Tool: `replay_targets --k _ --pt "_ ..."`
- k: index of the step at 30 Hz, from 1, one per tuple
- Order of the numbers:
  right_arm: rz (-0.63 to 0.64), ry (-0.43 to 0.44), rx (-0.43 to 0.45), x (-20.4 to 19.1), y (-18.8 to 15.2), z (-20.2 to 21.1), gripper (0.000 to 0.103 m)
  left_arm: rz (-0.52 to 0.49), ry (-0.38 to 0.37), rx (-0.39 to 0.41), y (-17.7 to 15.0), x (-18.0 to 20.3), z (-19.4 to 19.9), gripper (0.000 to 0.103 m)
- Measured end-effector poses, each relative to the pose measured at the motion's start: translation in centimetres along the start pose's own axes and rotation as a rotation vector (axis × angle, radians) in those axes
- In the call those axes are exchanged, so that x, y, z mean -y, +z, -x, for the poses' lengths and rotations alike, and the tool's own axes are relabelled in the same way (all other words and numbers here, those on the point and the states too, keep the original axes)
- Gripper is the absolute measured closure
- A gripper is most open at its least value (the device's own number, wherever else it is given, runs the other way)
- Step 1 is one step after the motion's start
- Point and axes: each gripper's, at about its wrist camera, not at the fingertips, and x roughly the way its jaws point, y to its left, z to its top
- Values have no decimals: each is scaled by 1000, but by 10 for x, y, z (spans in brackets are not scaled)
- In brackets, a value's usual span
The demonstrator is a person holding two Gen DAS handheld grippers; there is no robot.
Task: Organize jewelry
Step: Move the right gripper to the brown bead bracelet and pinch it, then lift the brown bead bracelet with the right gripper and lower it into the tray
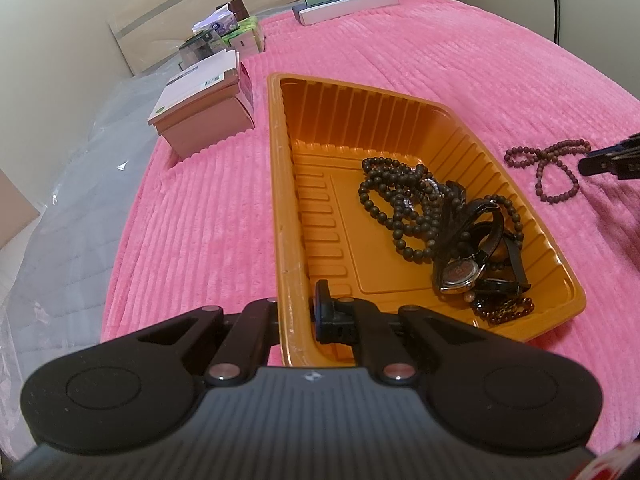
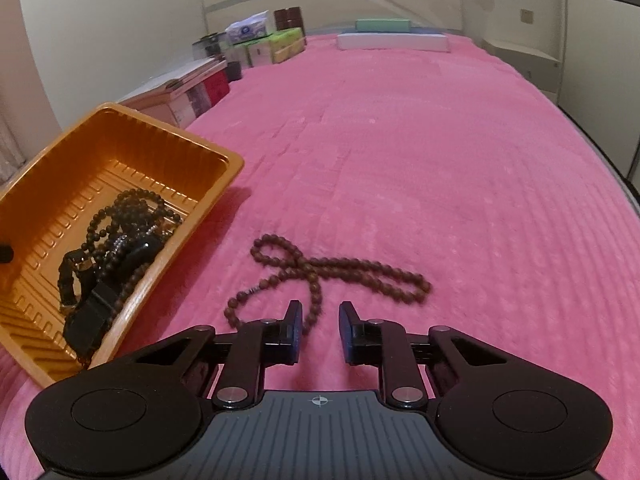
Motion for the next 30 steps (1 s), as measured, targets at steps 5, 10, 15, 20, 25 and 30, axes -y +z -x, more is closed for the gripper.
replay_targets --k 5,10,15,20,25,30 --pt "22 -15 -34 -3 8 -24 83 0 1 -1 0 0 0 100" --pt "38 -26 -62 -5 10 -34 96 3 0 -5 -1 -1 -2 100" --pt "69 -15 -16 -8 11 3 96 -1 1 -2 -1 -1 -2 100" --pt "200 -83 53 -9 18 60 96 -3 3 1 -2 1 -1 100" --pt "311 -166 144 -7 40 112 96 -6 4 1 -1 3 -1 100" --pt "402 -209 213 -7 64 149 96 -11 6 2 0 3 0 99"
